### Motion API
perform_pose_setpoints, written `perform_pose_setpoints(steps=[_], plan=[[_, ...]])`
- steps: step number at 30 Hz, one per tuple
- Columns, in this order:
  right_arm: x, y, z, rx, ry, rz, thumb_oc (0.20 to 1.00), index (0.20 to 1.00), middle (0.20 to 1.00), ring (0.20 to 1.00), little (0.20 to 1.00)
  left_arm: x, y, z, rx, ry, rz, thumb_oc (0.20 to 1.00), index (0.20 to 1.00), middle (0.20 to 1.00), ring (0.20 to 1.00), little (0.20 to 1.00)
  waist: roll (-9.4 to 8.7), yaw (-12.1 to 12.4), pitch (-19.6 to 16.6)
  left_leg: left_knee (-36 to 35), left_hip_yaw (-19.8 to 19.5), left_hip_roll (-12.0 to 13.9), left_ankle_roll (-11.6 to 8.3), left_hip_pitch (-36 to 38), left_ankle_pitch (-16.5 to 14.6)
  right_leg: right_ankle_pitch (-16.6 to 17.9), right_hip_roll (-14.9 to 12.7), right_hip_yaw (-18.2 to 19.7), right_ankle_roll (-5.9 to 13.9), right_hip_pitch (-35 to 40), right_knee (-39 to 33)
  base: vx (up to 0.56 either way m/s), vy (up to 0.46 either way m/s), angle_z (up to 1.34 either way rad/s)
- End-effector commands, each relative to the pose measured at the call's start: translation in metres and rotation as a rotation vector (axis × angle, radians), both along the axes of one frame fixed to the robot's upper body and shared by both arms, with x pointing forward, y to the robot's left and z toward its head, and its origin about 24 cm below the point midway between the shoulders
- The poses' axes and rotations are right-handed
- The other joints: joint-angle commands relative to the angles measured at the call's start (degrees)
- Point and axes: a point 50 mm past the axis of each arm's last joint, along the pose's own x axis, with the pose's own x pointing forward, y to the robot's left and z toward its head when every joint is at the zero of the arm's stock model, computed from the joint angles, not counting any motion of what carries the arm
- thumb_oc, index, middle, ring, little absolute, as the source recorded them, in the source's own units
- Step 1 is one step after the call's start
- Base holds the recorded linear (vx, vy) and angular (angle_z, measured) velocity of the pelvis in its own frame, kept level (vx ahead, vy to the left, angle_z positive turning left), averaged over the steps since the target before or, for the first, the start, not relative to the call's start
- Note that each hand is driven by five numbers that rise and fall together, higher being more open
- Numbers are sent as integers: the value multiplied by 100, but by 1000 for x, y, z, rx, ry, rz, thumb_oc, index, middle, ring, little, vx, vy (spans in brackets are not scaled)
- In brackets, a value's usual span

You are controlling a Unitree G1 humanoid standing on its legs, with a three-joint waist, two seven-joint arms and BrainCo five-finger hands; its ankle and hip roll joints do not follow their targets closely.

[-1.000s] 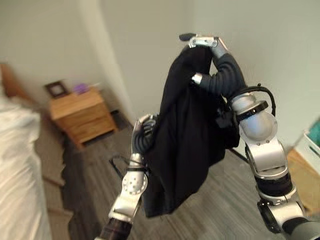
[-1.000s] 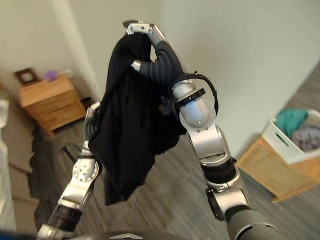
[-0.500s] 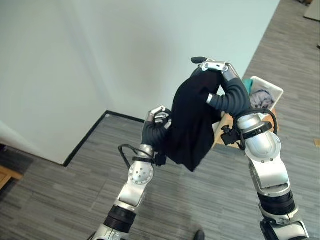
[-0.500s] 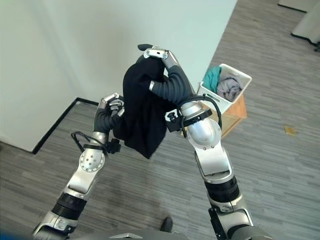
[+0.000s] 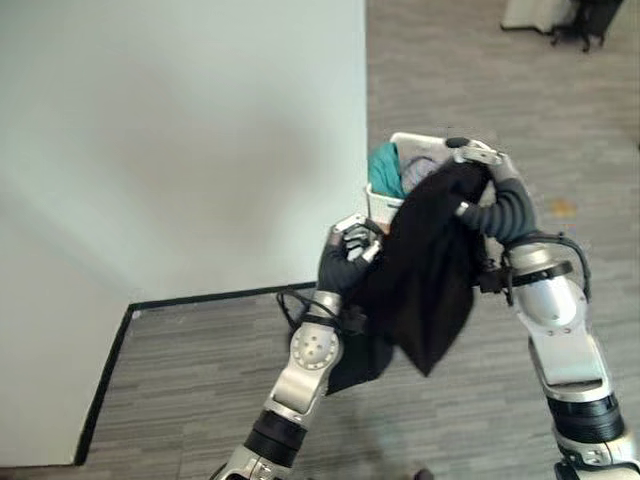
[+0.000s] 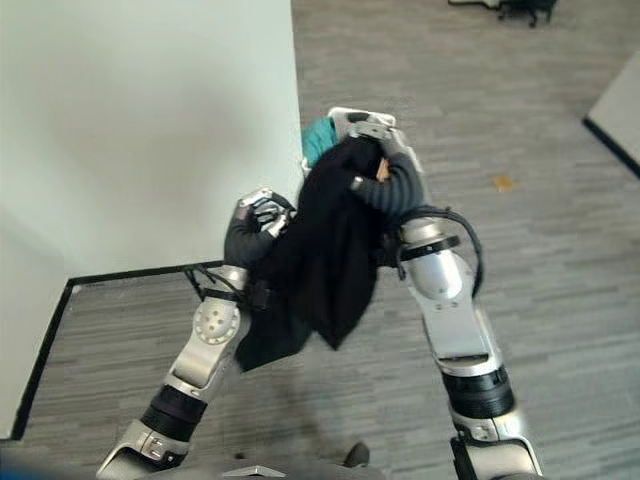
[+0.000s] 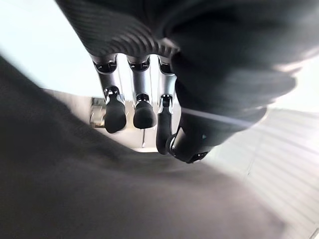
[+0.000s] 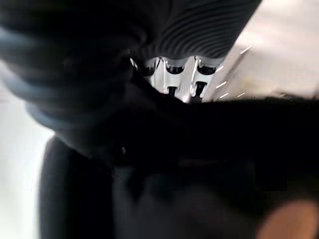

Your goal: Pick up bed clothes into laundry basket.

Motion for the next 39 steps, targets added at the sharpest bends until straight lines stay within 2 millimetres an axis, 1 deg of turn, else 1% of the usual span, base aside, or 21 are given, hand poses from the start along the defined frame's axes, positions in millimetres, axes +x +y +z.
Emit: perform_pose_setpoints(steps=[1,4,6,9,11,12,13,14,15,17,18,19,22,24,26,28,32,34,36,38,39], plan=[[-12,4,45,-3,-259,33,200,200,200,200,200,2,2,27,-73,-157,-7,366,366,366,366,366,27,253,3,-1200,-180,-460,367,463,19,-234,480,847,-59,228,-235,232,145,-74],[-11,-7,51,2,-267,-12,200,200,200,200,200,1,1,26,-90,-156,-15,382,382,382,382,382,108,336,22,-2074,-93,-533,373,377,684,-452,637,1212,-47,322,-235,203,91,-116],[-12,-11,54,5,-278,-26,200,200,200,200,200,0,-1,25,-92,-151,-19,395,395,395,395,395,136,330,-15,-2280,14,-525,400,429,819,-509,684,1311,-32,357,-235,323,135,-55],[-13,-21,63,11,-307,-70,200,200,200,200,200,-1,-9,21,-100,-129,-42,561,561,561,561,561,193,277,-136,-2457,265,-575,514,743,886,-760,677,1567,180,768,-235,439,214,13],[-14,-23,66,9,-319,-87,200,200,200,200,200,-2,-11,20,-98,-128,-56,595,595,595,595,595,158,256,-133,-2457,388,-610,553,928,832,-738,616,1567,281,939,-235,243,129,-28],[-17,-28,71,-2,-350,-117,200,200,200,200,200,-3,-16,22,-92,-137,-82,711,711,711,711,711,194,159,-111,-2457,556,-571,557,1217,767,-849,435,1510,603,820,532,211,135,-25],[-17,-28,75,-8,-362,-121,200,200,200,200,200,-3,-17,23,-92,-143,-88,906,906,906,906,906,250,121,-73,-2457,655,-511,544,1269,763,-947,358,1498,770,605,994,208,133,-24],[-17,-28,75,-8,-363,-121,200,200,200,200,200,-3,-17,23,-93,-144,-88,959,959,959,959,959,263,137,-75,-2457,669,-490,546,1248,789,-938,373,1521,756,557,1029,90,98,-14],[-19,-30,82,-10,-394,-136,200,200,200,200,200,-3,-21,26,-81,-162,-111,1000,1000,1000,1000,1000,388,57,-31,-2457,771,-376,536,1309,780,-905,355,1541,926,65,1700,65,74,-21],[-23,-38,84,-9,-406,-167,200,200,200,200,200,-4,-22,27,-82,-174,-129,1000,1000,1000,1000,1000,508,-36,-12,-2457,724,-330,547,1279,751,-1020,716,1985,771,-609,2116,72,69,-30],[-24,-38,84,-10,-405,-168,200,200,200,200,200,-4,-22,27,-83,-174,-131,1000,1000,1000,1000,1000,507,-8,-41,-2457,742,-321,543,1254,744,-1039,722,2006,763,-670,2167,84,12,-5],[-28,-46,84,-21,-405,-204,200,200,200,200,200,-5,-24,25,-77,-176,-151,1000,1000,1000,1000,1000,510,-85,-66,-2457,768,-364,542,1239,694,-984,941,2235,523,-991,1945,99,-21,11],[-29,-48,85,-20,-399,-206,200,200,200,200,200,-5,-26,22,-73,-163,-156,1000,1000,1000,1000,1000,464,-132,-101,-2457,746,-422,547,1283,584,-650,913,2201,292,-1063,1402,94,-37,13],[-26,-44,86,-20,-393,-191,200,200,200,200,200,-3,-28,19,-80,-144,-158,1000,1000,1000,1000,1000,387,-155,-99,-2457,731,-503,536,1419,450,-213,671,1832,181,-973,771,148,-103,16],[-12,-38,86,-34,-367,-199,200,200,200,200,200,-3,-29,21,-98,-135,-168,1000,1000,1000,1000,1000,311,-68,-115,-2457,797,-521,497,1580,315,52,440,1050,190,-739,252,144,-147,-9],[18,-39,86,-90,-299,-283,200,200,200,200,200,-3,-28,23,-128,-124,-193,1000,1000,1000,1000,1000,166,91,-157,-2457,940,-580,403,1816,168,297,344,273,140,-377,-210,164,-191,-5],[44,-44,88,-117,-235,-360,200,200,200,200,200,0,-25,19,-162,-86,-168,1000,1000,1000,1000,1000,171,161,-193,-2457,1039,-626,320,2308,-26,267,361,333,94,-97,-235,247,-124,-15],[58,-51,88,-104,-181,-403,200,200,200,200,200,0,-24,17,-172,-71,-155,1000,1000,1000,1000,1000,151,221,-118,-1536,1058,-526,159,2284,-316,175,275,361,82,131,-235,169,-151,-22],[70,-51,98,-104,-158,-436,200,200,200,200,200,2,-23,17,-185,-65,-133,1000,1000,1000,1000,1000,73,321,62,-177,679,-309,138,1646,-250,145,197,326,43,244,-235,75,-188,-16],[77,-55,106,-110,-156,-474,200,200,200,200,200,3,-20,17,-183,-67,-124,1000,1000,1000,1000,1000,-24,410,124,476,310,-318,119,978,-167,38,168,310,17,307,-235,62,-150,-33],[79,-54,109,-105,-153,-478,200,200,200,200,200,2,-19,15,-183,-65,-122,1000,1000,1000,1000,1000,-64,434,146,523,201,-353,180,684,-273,-10,157,327,17,315,-235,62,-80,-15]])
